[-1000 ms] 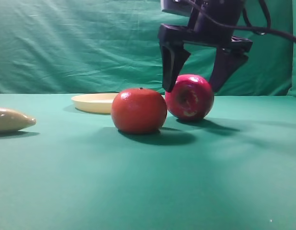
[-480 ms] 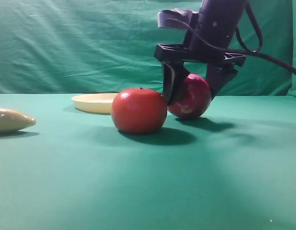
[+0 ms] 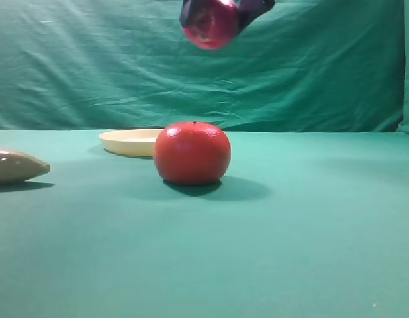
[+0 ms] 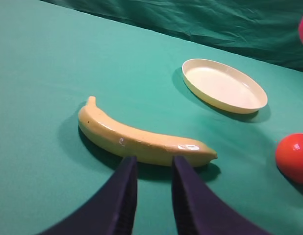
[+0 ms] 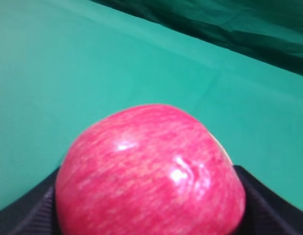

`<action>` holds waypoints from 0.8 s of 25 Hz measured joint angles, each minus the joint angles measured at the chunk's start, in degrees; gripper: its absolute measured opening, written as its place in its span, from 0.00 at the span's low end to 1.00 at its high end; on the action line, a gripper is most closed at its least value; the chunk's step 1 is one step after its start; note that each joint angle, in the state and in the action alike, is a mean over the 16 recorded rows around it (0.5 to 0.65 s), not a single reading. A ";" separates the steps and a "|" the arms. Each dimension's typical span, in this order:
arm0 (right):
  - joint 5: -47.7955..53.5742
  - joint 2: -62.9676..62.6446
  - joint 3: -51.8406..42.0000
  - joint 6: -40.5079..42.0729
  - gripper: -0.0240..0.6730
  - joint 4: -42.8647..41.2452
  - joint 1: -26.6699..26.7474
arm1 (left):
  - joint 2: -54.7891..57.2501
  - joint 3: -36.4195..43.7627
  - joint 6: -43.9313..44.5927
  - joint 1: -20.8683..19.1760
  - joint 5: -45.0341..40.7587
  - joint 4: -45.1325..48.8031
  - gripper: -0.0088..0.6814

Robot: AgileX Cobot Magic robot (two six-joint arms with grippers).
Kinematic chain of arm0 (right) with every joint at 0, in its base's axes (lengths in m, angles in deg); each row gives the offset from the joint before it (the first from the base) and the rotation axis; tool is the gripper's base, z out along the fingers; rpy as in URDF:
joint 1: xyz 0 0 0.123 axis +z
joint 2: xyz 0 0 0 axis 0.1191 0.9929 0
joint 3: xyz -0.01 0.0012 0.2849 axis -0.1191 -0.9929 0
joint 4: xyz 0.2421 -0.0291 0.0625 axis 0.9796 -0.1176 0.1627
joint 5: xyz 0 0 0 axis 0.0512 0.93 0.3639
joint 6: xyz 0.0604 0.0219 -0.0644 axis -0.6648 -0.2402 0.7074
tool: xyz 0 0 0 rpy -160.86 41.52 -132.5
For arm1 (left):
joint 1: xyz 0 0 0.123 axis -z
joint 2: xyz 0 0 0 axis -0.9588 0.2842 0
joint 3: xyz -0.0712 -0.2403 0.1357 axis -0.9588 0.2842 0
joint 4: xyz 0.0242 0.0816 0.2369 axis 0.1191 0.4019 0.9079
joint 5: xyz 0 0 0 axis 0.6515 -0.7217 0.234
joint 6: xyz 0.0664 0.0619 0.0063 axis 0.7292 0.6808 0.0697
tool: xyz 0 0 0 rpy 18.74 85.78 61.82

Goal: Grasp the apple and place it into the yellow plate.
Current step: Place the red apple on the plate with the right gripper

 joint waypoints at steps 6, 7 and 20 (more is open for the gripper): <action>-2.03 2.59 0.27 1.92 0.87 -0.11 1.35 | 0.00 0.00 0.00 0.00 0.00 0.00 0.24; -1.72 2.74 0.46 2.26 0.89 -0.35 1.48 | 0.00 0.00 0.00 0.00 0.00 0.00 0.24; 17.72 -4.36 9.86 4.24 0.68 -6.87 1.92 | 0.00 0.00 0.00 0.00 0.00 0.00 0.24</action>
